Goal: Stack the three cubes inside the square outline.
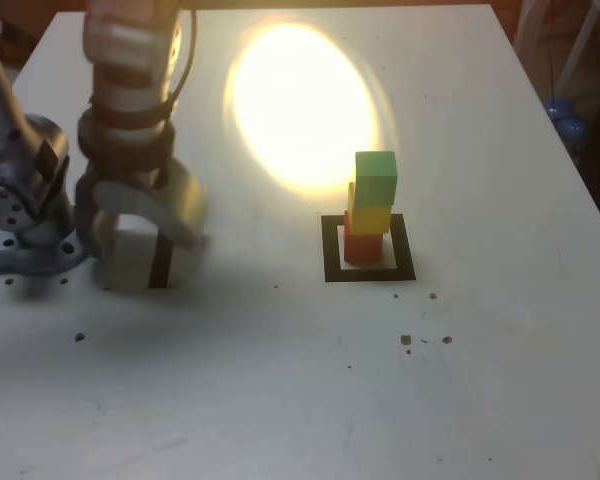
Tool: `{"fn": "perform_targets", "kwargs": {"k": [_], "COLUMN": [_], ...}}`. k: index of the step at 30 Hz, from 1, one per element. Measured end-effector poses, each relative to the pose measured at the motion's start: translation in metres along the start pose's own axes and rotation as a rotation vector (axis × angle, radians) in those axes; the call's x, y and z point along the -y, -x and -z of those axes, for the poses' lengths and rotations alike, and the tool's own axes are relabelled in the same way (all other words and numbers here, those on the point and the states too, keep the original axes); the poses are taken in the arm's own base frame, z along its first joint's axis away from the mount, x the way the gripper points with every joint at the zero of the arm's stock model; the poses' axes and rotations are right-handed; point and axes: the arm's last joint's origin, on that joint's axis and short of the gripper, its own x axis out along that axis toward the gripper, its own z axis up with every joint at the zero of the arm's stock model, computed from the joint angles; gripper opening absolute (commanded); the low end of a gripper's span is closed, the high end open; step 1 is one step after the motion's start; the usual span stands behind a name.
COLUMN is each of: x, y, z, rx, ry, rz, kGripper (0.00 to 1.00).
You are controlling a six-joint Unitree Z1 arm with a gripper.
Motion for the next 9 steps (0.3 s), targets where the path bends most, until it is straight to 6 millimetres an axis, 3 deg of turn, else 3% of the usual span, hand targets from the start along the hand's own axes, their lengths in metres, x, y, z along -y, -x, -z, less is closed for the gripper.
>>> {"fn": "perform_targets", "kwargs": {"k": [9], "x": [-0.0002], "y": [-0.0030], "z": [0.0006], "rx": [0.008], "ry": [0.000], "rz": [0.000], "kGripper": [0.99]}}
